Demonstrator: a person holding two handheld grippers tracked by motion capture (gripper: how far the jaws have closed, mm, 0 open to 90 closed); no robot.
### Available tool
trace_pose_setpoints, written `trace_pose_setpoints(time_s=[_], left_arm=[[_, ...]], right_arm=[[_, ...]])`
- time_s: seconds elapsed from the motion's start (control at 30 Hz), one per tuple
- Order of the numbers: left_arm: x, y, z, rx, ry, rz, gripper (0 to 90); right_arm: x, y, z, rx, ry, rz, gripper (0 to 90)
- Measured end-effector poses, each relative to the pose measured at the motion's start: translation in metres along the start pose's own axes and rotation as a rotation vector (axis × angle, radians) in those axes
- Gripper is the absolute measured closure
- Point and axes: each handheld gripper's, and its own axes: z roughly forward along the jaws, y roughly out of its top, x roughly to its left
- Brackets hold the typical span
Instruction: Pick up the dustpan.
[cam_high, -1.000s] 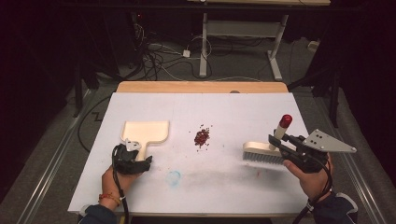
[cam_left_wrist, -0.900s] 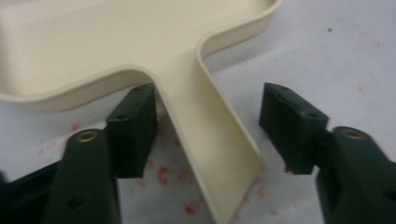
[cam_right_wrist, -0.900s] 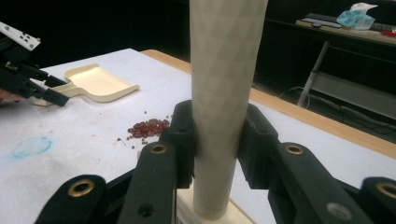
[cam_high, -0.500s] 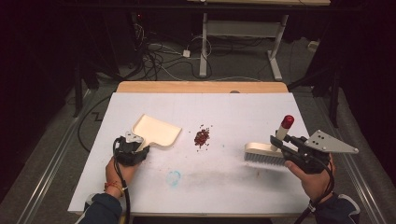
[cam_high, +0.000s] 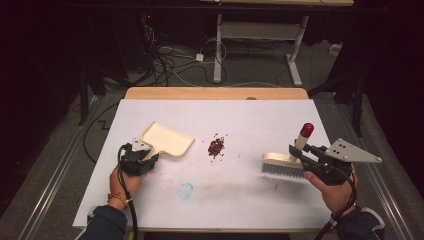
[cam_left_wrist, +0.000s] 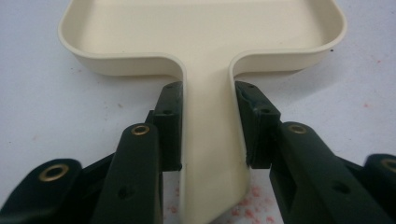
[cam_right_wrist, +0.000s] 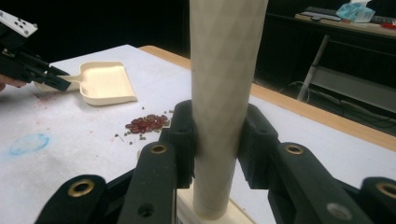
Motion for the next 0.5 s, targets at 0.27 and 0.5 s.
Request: trace_pose_setpoints(time_s=[0.27,0.5], left_arm=[[0.001,0.000,-0.012,-0.016,-0.023,0.027,63.4],[0.005,-0.002,-0.032,-0.018,-0.057,0.036,63.4]], right_arm=[[-0.002,-0.002,-0.002,-0.003,-0.001,0.016,70.2],[-0.002,-0.002,0.001,0.004,-0.005,0.019,70.2]])
